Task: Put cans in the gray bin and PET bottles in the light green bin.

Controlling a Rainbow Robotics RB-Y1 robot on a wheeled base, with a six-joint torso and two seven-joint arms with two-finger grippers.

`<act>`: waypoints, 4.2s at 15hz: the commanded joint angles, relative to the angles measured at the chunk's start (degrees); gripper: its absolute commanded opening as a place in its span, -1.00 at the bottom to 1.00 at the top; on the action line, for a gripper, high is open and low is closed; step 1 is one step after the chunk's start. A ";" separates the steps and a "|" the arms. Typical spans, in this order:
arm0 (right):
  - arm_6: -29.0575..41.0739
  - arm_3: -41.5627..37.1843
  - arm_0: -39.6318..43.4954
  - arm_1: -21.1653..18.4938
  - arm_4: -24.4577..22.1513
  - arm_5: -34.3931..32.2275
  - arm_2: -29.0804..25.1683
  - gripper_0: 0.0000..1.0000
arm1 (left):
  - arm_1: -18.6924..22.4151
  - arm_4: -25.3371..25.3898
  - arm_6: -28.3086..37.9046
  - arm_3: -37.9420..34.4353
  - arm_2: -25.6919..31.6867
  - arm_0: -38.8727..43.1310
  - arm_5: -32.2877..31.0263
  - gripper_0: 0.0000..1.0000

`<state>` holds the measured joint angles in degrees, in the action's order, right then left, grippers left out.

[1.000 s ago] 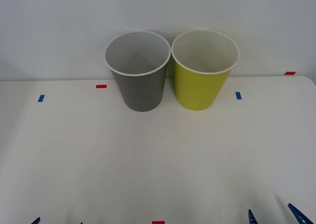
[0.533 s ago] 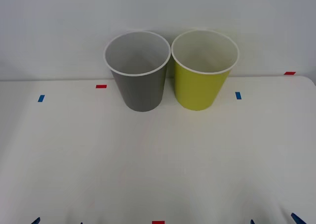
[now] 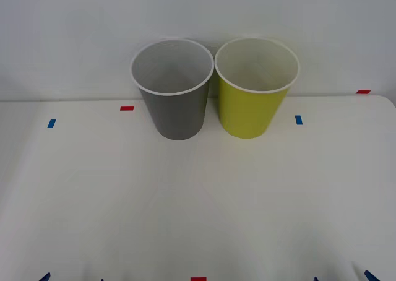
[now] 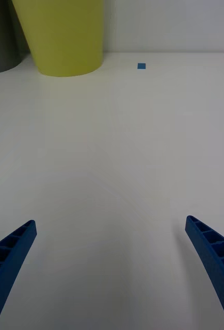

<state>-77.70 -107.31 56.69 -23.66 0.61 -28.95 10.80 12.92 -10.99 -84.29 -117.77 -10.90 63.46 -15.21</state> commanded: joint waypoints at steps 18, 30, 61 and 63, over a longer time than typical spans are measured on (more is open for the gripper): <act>0.01 -0.01 0.00 0.01 0.01 0.04 0.01 1.00 | 0.00 0.00 0.00 0.00 0.00 0.00 0.00 1.00; 0.01 -0.01 0.00 0.01 0.01 0.04 0.01 1.00 | 0.00 0.00 0.00 0.00 0.00 0.00 0.00 1.00; 0.01 -0.01 0.00 0.01 0.01 0.04 0.01 1.00 | 0.00 0.00 0.00 0.00 0.00 0.00 0.00 1.00; 0.01 -0.01 0.00 0.01 0.01 0.04 0.01 1.00 | 0.00 0.00 0.00 0.00 0.00 0.00 0.00 1.00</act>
<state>-77.70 -107.31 56.69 -23.64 0.62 -28.92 10.81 12.92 -10.99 -84.29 -117.77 -10.90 63.46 -15.21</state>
